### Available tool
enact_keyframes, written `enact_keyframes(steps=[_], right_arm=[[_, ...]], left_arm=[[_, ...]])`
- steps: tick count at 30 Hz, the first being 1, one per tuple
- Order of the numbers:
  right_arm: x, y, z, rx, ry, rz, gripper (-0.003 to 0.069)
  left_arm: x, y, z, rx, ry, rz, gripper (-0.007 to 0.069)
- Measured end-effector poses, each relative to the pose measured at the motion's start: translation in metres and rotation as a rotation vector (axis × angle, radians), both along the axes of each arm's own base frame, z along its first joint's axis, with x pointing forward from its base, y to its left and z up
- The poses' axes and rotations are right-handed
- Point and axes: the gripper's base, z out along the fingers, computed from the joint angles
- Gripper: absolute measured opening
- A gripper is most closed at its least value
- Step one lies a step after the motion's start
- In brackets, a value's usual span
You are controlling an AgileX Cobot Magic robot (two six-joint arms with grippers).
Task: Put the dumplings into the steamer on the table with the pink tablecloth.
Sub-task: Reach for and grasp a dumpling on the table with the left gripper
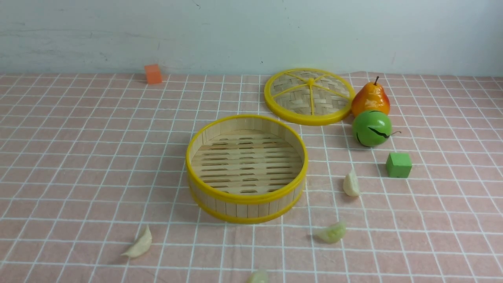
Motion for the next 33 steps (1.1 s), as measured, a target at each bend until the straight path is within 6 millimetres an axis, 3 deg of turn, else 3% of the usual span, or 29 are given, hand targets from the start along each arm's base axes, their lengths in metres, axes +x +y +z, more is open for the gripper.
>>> enact_keyframes(steps=[10,12,14,16,18,19,21,24,26,30,33], right_arm=[[0.0,0.0,0.0,0.006,0.0,0.0,0.0239],[0.0,0.001,0.0,0.018,-0.001,0.001,0.0239],[0.0,0.001,0.0,0.039,-0.003,-0.001,0.0239],[0.0,0.004,0.0,0.161,-0.011,-0.009,0.0239],[0.0,0.005,0.0,0.222,-0.014,-0.012,0.0239],[0.0,0.008,0.001,0.36,-0.019,-0.02,0.0239],[0.001,0.015,0.002,0.635,-0.015,-0.034,0.0239],[0.001,0.021,0.003,0.94,-0.004,-0.047,0.0239],[0.001,0.023,0.004,1.012,-0.002,-0.047,0.0239],[0.001,0.024,0.005,1.03,-0.003,-0.045,0.024],[0.001,0.023,0.005,1.001,-0.013,-0.037,0.024]], left_arm=[[0.0,0.0,0.001,-0.003,-0.006,0.001,0.0237],[0.001,-0.002,0.002,-0.098,-0.025,0.011,0.0237],[0.001,-0.005,0.003,-0.274,-0.04,0.025,0.0237],[0.002,-0.012,0.007,-0.756,-0.053,0.07,0.0237],[0.002,-0.015,0.009,-0.947,-0.046,0.086,0.0237],[0.001,-0.018,0.011,-1.162,-0.031,0.1,0.0237],[0.001,-0.021,0.014,-1.372,-0.012,0.113,0.0237],[0.001,-0.023,0.013,-1.417,0.012,0.11,0.0237],[0.001,-0.023,0.013,-1.419,0.017,0.109,0.0237],[0.001,-0.023,0.013,-1.42,0.019,0.102,0.0237],[0.0,-0.024,0.023,-1.289,-0.021,0.044,0.0237]])
